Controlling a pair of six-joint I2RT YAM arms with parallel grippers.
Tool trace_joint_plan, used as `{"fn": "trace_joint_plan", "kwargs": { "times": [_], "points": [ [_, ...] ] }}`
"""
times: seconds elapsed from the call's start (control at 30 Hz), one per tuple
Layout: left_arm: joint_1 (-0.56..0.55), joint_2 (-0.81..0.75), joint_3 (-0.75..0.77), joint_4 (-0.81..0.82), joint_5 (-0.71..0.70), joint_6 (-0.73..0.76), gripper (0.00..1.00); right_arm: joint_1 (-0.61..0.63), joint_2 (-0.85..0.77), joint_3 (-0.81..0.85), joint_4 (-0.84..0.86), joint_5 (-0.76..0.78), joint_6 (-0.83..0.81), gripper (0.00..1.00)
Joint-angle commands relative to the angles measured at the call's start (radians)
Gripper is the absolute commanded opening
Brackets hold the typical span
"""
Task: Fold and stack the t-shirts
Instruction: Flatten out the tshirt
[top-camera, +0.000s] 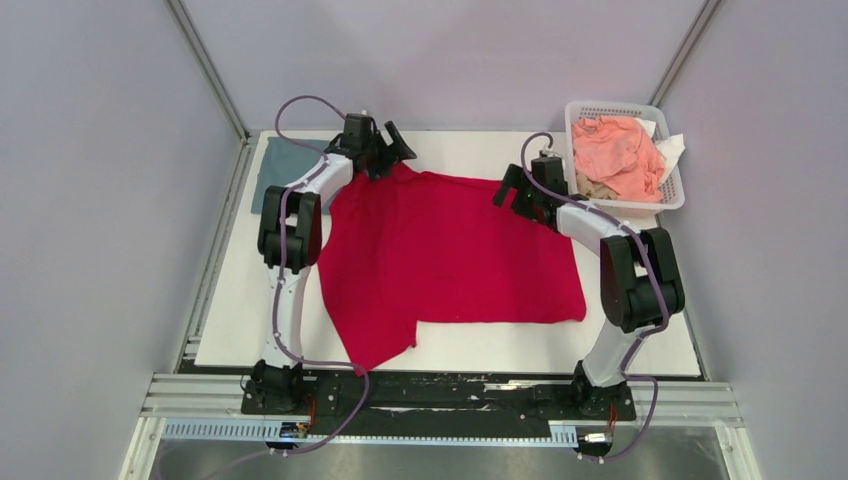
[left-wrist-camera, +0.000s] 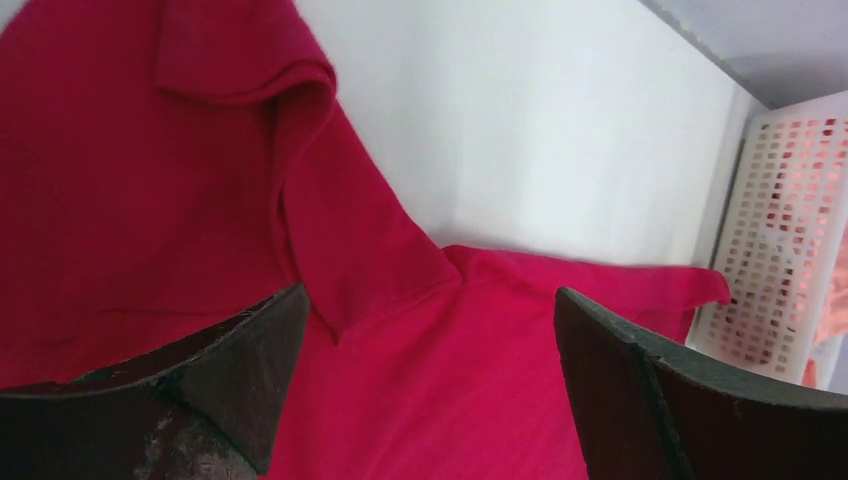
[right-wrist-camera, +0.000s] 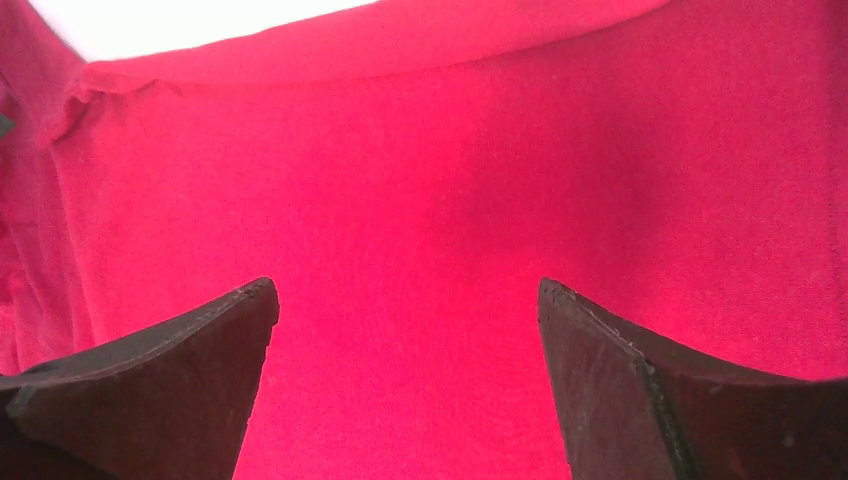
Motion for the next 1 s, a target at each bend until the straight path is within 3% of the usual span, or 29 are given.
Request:
{"fn": "trace_joint_plan", "kwargs": {
  "times": [0.0, 0.23, 0.47, 0.77, 0.97],
  "points": [
    [-0.004, 0.058, 0.057, 0.005, 0.029, -0.060, 1.00, 0.001, 0.035, 0.008, 0.023, -0.047, 0.018, 1.00],
    [-0.007, 0.085, 0.075, -0.030, -0.018, -0.056, 1.00, 0.001, 0.056, 0.012, 0.014, -0.028, 0.013, 1.00],
    [-0.007, 0.157, 0.157, -0.006, 0.031, -0.102, 1.00, 0.000, 0.067, 0.016, 0.009, -0.027, 0.007, 1.00],
    [-0.007, 0.233, 0.266, 0.184, 0.058, -0.233, 1.00, -0.001, 0.112, 0.037, 0.006, -0.033, 0.002, 1.00],
    [-0.029, 0.342, 0.456, 0.269, 0.011, -0.349, 1.00, 0.001, 0.133, 0.052, 0.000, -0.030, 0.001, 1.00]
  ]
}}
